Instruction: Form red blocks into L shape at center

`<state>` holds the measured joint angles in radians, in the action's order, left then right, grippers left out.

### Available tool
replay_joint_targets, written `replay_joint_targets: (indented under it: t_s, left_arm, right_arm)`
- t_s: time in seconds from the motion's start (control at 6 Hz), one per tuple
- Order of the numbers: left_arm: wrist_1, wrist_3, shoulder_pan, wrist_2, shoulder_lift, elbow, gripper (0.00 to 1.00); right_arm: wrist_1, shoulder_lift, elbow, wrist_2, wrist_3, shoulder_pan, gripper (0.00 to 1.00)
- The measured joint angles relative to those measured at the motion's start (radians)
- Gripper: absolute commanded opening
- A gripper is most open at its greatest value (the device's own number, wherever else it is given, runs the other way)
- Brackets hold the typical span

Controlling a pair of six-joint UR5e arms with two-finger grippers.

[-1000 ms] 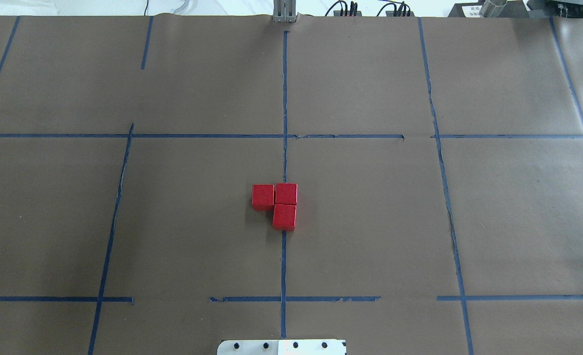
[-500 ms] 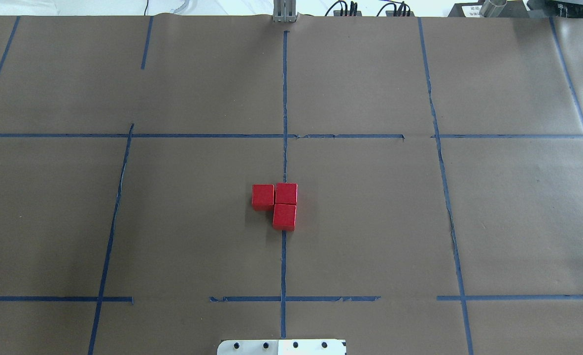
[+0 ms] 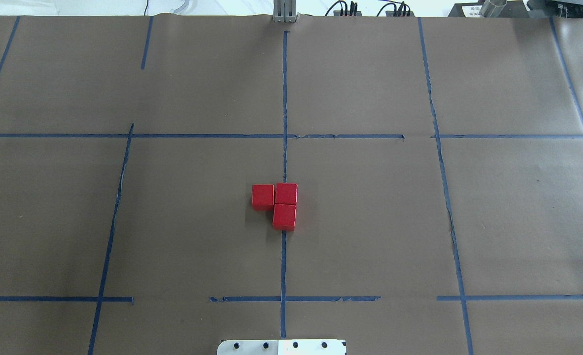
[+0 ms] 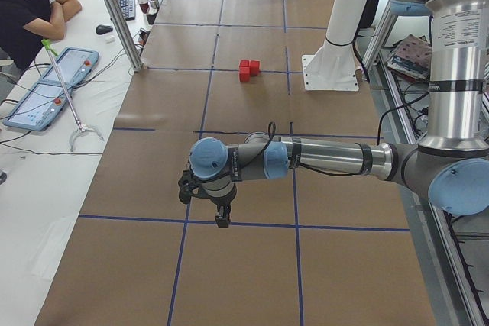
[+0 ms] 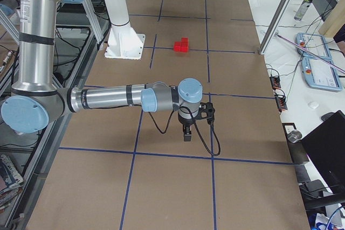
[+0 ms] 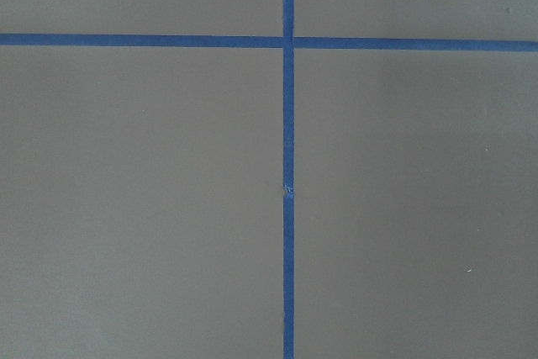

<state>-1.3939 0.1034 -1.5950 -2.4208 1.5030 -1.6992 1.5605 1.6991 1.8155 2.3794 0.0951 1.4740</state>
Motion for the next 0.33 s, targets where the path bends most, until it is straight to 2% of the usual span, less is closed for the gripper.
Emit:
replay_joint_targets:
  t_s: [0.33]
  left_arm:
    - [-0.002,-0.007,0.001,0.004,0.025,0.005,1.00]
  right_arm:
    - [0.022,-0.003,0.003,-0.002,-0.001,0.011,1.00]
